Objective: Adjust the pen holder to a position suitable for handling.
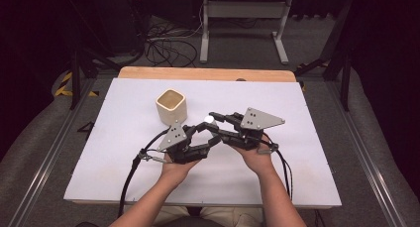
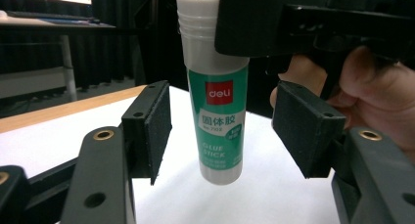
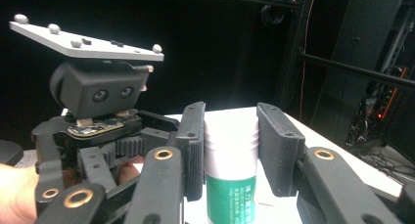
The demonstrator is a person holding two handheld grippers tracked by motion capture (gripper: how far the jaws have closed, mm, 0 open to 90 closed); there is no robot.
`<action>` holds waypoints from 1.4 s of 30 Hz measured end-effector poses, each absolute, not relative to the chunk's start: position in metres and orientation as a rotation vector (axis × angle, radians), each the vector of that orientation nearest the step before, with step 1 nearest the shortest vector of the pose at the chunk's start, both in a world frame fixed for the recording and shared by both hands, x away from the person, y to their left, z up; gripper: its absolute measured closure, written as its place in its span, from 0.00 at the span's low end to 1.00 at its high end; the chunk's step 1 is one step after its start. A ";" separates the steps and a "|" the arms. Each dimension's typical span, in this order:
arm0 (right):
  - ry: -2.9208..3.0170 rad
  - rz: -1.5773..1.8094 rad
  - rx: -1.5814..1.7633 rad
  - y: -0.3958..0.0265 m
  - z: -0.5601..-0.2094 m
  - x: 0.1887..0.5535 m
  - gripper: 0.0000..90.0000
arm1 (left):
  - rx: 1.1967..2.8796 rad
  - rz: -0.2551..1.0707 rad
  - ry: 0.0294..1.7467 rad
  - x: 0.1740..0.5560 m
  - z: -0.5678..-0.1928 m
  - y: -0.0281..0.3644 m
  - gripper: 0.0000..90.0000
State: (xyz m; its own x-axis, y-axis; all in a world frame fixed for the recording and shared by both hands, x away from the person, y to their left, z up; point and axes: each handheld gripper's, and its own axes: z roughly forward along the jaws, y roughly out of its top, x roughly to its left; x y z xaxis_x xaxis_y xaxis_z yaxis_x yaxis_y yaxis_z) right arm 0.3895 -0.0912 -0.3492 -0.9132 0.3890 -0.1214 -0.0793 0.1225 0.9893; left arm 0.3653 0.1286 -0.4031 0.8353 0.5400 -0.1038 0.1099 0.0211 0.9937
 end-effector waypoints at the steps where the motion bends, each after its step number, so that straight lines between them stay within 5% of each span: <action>1: 2.053 1.850 0.299 -0.091 -0.349 0.389 0.73 | 1.529 0.359 0.537 0.366 -0.403 0.128 0.48; 21: 2.036 1.866 0.304 -0.092 -0.349 0.389 0.73 | 1.521 0.349 0.529 0.368 -0.405 0.127 0.70; 42: 2.040 1.868 0.306 -0.092 -0.349 0.389 0.73 | 1.544 0.370 0.525 0.370 -0.404 0.129 0.73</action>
